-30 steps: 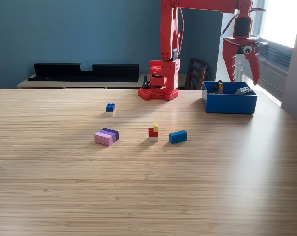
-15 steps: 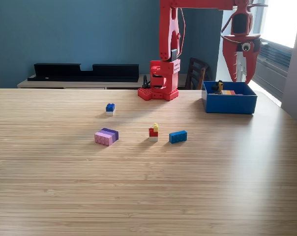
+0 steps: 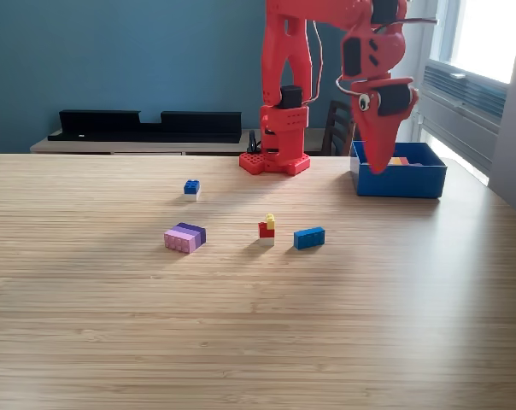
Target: Grasp a lego block and put it in the bin.
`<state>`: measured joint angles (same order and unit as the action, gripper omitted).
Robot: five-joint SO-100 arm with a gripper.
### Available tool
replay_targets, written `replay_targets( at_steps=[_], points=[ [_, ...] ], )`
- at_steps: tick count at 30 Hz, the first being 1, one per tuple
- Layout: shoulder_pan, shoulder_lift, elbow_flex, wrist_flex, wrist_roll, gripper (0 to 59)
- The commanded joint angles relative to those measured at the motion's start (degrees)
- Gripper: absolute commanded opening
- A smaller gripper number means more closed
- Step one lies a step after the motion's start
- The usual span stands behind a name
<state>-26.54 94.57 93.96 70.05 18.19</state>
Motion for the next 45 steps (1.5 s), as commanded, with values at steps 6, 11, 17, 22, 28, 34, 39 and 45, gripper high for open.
replay_targets(
  at_steps=[6, 11, 17, 22, 28, 34, 39, 45],
  points=[
    [4.39, 1.49, -1.85, -1.05, -2.02, 0.1],
    [5.36, 1.05, -1.85, -1.85, -2.90, 0.1],
    [5.98, 1.05, -1.85, -2.11, -3.16, 0.1],
    [5.98, 1.05, -1.76, -2.11, -3.43, 0.1],
    [6.24, 1.05, -1.67, -2.46, -3.69, 0.1],
    [8.70, 1.05, -1.85, -3.87, -3.78, 0.1],
    [14.33, 1.05, -3.69, -5.10, -4.48, 0.1],
    [22.50, 1.05, -6.33, -5.10, -4.57, 0.1]
  ],
)
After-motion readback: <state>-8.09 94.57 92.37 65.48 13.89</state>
